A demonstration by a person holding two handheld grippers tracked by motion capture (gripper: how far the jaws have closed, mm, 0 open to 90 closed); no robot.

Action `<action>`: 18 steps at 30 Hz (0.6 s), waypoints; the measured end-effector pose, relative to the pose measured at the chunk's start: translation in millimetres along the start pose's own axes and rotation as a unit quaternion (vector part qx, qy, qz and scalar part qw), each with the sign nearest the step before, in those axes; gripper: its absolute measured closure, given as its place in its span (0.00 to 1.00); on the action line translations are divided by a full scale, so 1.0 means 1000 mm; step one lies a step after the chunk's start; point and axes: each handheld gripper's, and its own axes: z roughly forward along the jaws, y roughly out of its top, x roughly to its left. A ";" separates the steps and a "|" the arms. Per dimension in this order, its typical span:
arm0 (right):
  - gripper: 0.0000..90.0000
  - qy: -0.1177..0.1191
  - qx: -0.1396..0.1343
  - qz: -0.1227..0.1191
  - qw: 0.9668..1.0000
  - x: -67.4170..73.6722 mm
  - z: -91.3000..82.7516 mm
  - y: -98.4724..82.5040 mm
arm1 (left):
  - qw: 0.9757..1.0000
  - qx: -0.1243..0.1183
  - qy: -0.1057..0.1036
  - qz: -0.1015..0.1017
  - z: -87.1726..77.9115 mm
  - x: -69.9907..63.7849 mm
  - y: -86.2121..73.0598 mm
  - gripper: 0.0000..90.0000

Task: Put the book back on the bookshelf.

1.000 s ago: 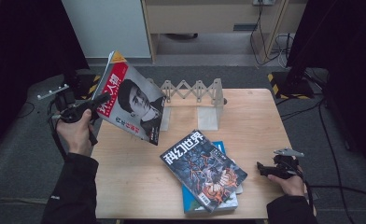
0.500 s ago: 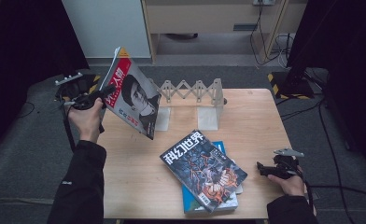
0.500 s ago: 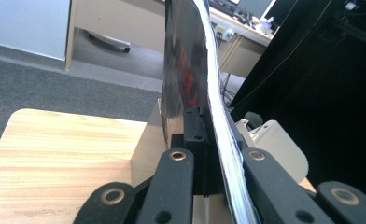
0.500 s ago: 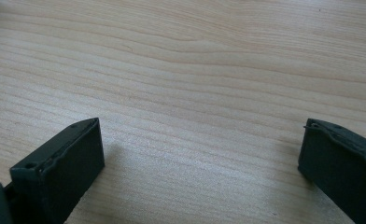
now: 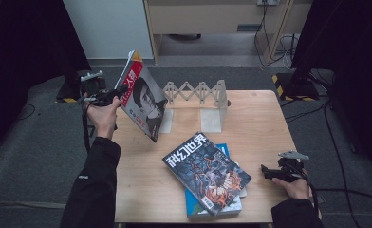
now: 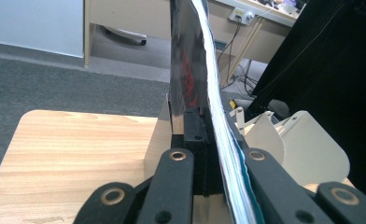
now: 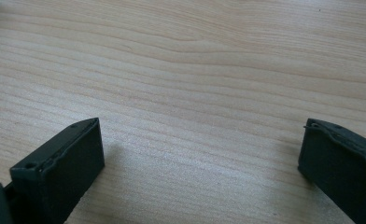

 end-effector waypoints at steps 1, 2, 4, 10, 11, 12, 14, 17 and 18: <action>0.00 0.000 0.000 0.000 1.000 0.000 0.000 0.000 | 1.000 0.001 0.004 0.003 0.002 -0.001 0.000 0.96; 0.00 0.001 0.001 0.000 1.000 0.000 0.000 0.000 | 1.000 0.001 0.007 0.007 0.003 -0.002 -0.001 0.96; 0.00 0.000 0.000 0.000 1.000 0.000 0.000 0.000 | 1.000 0.004 0.014 0.013 0.007 -0.004 -0.001 0.96; 0.00 -0.001 0.000 0.001 1.000 0.000 0.000 0.000 | 0.998 0.014 0.039 0.044 0.017 -0.015 0.001 0.96; 0.00 -0.001 0.000 0.001 1.000 0.000 0.000 0.000 | 0.998 0.014 0.043 0.048 0.018 -0.017 0.001 0.96; 0.00 -0.001 0.000 0.001 1.000 0.000 0.000 0.000 | 0.997 0.014 0.047 0.052 0.020 -0.020 0.001 0.96; 0.00 -0.001 0.000 -0.001 1.000 0.000 0.000 0.000 | 0.997 0.014 0.054 0.057 0.024 -0.024 0.000 0.96; 0.00 -0.001 -0.001 0.000 1.000 0.000 0.000 0.000 | 0.996 0.013 0.060 0.058 0.028 -0.025 0.000 0.96; 0.00 -0.001 -0.001 0.000 1.000 0.000 0.000 0.000 | 0.996 0.012 0.062 0.059 0.029 -0.026 0.000 0.96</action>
